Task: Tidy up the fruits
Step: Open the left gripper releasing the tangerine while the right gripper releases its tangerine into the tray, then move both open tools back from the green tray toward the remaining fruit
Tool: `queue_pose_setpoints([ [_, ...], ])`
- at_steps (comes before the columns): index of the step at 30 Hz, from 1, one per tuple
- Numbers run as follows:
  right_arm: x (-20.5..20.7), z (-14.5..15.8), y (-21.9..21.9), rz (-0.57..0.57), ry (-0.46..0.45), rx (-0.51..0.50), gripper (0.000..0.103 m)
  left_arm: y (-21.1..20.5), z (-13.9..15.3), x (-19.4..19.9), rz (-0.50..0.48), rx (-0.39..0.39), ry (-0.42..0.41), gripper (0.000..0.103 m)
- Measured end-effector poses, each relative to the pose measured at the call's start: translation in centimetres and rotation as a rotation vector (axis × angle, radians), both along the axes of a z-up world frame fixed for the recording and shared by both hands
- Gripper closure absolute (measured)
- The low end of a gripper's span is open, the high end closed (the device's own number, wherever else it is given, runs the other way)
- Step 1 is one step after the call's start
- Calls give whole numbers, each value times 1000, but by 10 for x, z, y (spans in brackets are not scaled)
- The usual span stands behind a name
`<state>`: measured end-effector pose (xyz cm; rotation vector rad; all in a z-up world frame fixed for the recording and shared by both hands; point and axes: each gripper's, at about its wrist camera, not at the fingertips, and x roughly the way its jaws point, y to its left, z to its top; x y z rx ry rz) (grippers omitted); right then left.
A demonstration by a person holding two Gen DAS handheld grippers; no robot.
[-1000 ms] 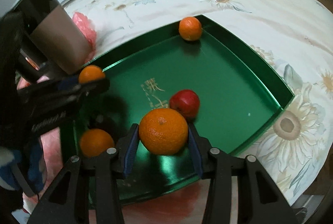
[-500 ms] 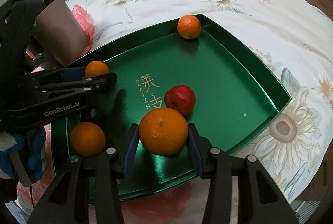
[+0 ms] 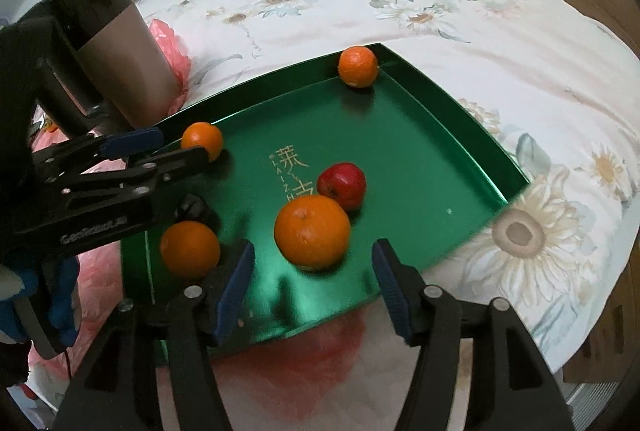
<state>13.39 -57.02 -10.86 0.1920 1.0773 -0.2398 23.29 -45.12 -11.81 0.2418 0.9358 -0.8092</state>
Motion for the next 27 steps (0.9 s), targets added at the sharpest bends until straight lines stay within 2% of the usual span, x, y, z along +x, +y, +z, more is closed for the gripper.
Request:
queue_pose_setpoints([
  [4,-9,4,-1,-36,15,0,12,13,13,-17,-17,-23,-47,46],
  [8,-16,4,1,-68,39,-1,12,27,20,-31,-33,-5,-64,46],
  [11,-18,5,8,-73,53,-15,12,37,21,-36,-36,5,-50,46],
  [15,-18,7,21,-65,65,-39,12,53,19,-38,-33,19,10,46],
  [19,-16,11,35,-52,63,-47,12,74,14,-34,14,41,69,46],
  [22,-15,14,49,-31,58,-49,12,90,14,-30,52,63,76,41],
  [27,-9,15,78,22,54,-31,12,122,18,-23,103,69,69,41],
])
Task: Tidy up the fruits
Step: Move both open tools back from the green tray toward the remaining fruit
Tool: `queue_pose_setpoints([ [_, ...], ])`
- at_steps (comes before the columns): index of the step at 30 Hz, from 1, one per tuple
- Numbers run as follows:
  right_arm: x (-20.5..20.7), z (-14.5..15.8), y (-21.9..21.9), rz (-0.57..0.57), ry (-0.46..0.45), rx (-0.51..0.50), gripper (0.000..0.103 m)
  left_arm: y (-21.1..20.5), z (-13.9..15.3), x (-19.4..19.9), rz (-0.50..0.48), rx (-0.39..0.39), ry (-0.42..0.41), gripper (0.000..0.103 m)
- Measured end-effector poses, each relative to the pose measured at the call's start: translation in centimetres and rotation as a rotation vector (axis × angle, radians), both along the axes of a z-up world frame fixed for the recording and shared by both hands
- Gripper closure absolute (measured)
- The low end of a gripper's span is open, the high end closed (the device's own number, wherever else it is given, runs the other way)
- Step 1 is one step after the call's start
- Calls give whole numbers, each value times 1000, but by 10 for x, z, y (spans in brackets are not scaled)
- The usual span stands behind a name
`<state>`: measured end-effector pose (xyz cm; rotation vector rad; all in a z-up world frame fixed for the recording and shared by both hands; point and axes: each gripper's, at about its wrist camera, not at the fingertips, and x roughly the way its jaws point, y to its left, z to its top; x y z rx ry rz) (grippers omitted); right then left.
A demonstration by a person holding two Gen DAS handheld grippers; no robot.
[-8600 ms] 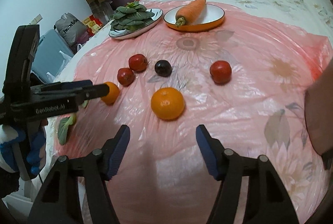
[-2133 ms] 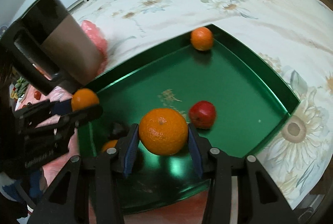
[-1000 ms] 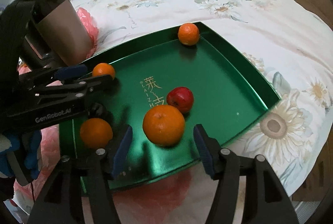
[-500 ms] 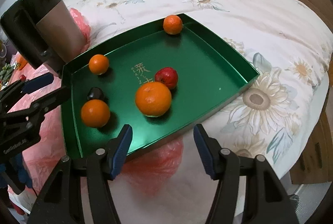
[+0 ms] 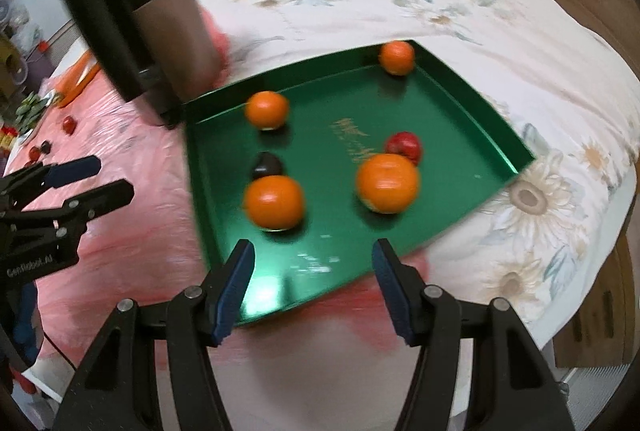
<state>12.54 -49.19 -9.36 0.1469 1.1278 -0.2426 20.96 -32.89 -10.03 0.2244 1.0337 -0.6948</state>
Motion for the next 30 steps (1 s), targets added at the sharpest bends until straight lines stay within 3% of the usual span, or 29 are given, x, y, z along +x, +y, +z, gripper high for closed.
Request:
queue_pose_setpoints([
  [9,16,0,55,95,-10,56,12,57,5,7,76,22,-3,41],
  [30,78,-12,200,389,4,153,12,211,-9,32,361,61,19,41],
])
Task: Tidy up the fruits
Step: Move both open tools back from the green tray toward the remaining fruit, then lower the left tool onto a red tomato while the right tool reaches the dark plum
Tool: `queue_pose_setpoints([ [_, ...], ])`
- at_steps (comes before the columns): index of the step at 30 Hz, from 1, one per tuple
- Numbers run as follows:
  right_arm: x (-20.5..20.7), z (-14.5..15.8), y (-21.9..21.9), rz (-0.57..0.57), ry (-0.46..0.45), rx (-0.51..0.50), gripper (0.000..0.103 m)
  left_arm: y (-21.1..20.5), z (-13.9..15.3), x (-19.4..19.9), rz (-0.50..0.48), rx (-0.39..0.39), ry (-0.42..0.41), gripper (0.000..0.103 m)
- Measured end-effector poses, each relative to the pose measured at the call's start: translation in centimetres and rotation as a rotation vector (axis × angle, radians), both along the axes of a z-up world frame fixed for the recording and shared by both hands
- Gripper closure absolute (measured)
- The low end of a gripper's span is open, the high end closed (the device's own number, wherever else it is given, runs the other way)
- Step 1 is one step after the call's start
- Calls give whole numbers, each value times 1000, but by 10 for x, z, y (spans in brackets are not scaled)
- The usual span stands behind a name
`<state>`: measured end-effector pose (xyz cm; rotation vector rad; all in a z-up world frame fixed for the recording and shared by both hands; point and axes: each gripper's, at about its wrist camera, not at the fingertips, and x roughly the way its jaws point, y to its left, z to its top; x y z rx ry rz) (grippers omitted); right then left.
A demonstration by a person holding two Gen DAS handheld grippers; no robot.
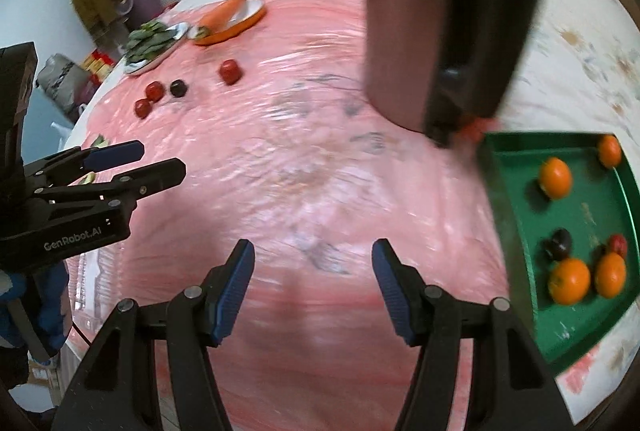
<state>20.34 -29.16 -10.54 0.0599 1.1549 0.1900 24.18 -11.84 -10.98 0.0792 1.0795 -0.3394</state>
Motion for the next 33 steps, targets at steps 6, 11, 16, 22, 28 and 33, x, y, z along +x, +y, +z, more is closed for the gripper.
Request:
queue_pose_setpoints([
  [6,14,-5,35,69,1,43,12,41,-6,8,72,25,-5,41],
  [11,24,-8,61,122,0,66,12,74,-7,19,139,37,-13,41],
  [16,35,-13,83,171,1,88,12,103,-12,31,204,41,-14,41],
  [22,53,-17,109,257,-3,135,38,140,-23,52,293,1,7,41],
  [28,90,-17,136,331,-57,156,40,164,-31,75,332,-3,-11,41],
  [33,128,-23,152,354,-91,177,41,170,-45,93,316,17,-16,41],
])
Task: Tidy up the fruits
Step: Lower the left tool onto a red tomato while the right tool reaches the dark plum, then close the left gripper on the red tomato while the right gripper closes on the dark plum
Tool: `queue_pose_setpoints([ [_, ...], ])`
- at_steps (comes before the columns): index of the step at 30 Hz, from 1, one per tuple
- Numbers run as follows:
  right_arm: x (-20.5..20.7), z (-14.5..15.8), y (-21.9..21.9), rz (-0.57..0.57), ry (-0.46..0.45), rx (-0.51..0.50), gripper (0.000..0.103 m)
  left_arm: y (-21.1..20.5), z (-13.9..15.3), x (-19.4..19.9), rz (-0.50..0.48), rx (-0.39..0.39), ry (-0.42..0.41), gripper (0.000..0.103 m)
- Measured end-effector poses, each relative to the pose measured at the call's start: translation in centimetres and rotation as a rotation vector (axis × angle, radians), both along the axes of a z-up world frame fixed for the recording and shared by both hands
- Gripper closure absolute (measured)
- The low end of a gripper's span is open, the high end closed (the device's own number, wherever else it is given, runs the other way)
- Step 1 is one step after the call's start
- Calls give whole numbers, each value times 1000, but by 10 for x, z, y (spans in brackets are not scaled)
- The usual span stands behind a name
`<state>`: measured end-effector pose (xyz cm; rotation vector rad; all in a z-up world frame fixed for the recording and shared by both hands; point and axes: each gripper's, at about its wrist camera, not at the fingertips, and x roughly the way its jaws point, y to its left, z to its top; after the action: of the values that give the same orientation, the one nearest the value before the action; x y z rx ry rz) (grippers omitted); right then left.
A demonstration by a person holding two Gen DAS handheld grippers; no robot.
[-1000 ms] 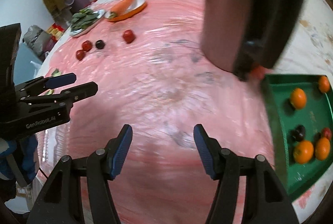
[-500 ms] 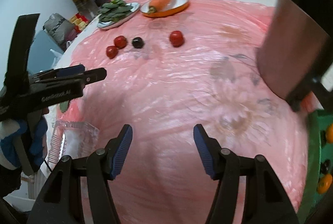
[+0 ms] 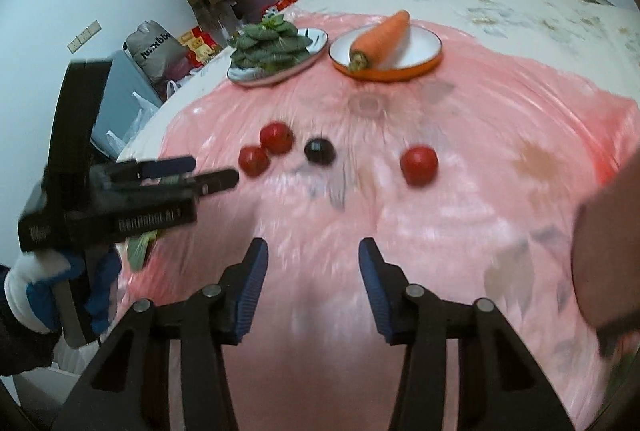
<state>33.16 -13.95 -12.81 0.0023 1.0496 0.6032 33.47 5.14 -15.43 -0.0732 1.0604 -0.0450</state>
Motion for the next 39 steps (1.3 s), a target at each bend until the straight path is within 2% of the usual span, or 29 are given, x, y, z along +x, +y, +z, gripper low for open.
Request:
queue_pose_setpoints([
  [1,5,-1,3,2,-2,6,47,1,-4,4,-5,4,1,41],
  [7,44,-17,32,33,-8,11,64,-1,-17,17,-42,23,-3,44],
  [10,58,-25,43,43,-2,-2,68,0,-20,21,-47,18,2,49],
  [19,86,-38,60,54,3,-35,69,2,-28,28,-64,11,8,57],
  [23,89,-40,68,70,0,-59,69,2,-30,29,-68,9,10,59],
  [25,89,-42,73,85,-6,-79,74,2,-31,30,-70,9,11,59],
  [33,91,-51,83,107,-15,-165,74,2,-36,30,-82,19,18,60],
  [36,92,-58,85,105,-4,-205,75,3,-38,31,-84,15,20,64],
  [39,95,-61,82,88,10,-200,78,9,-39,32,-75,-11,25,68],
])
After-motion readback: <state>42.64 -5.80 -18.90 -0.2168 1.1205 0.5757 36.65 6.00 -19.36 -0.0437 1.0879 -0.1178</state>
